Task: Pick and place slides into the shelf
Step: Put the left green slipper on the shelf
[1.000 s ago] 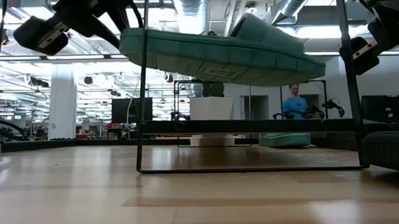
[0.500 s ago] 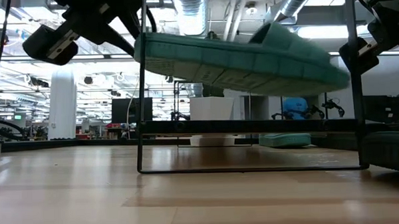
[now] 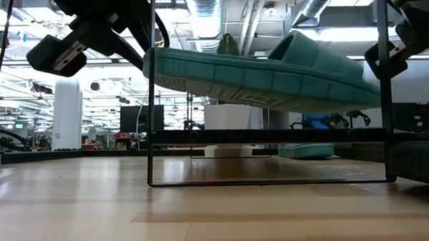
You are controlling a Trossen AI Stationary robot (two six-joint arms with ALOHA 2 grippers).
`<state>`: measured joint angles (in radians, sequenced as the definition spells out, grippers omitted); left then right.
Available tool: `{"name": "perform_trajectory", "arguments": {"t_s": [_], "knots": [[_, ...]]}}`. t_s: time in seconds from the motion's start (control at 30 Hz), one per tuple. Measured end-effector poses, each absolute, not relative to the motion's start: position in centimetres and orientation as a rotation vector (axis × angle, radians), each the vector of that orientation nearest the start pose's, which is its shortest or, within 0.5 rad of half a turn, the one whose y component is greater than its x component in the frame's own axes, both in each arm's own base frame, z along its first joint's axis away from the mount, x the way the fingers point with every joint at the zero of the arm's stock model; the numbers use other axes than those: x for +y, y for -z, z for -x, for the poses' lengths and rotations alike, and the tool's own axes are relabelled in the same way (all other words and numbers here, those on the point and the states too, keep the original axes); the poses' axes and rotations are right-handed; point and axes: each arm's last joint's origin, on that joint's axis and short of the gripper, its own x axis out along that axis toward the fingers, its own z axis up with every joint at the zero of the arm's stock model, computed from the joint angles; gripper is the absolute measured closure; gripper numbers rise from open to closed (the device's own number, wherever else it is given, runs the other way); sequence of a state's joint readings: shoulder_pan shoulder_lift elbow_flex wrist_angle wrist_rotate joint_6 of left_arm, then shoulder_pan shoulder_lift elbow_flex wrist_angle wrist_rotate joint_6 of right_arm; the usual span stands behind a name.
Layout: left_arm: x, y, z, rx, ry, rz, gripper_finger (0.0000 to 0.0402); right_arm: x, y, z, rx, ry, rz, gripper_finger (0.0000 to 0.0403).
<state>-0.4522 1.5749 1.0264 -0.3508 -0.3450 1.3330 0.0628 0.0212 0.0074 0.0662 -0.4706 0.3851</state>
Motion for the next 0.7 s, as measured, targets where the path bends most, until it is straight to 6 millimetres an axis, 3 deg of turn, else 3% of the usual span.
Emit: {"name": "perform_trajectory", "arguments": {"t_s": [0.7], "knots": [[-13.22,-21.66,-29.24,0.634,0.702,-1.591,0.0395,1.91,-17.05,-9.43,0.052,-0.537,-0.366,0.0403]]}}
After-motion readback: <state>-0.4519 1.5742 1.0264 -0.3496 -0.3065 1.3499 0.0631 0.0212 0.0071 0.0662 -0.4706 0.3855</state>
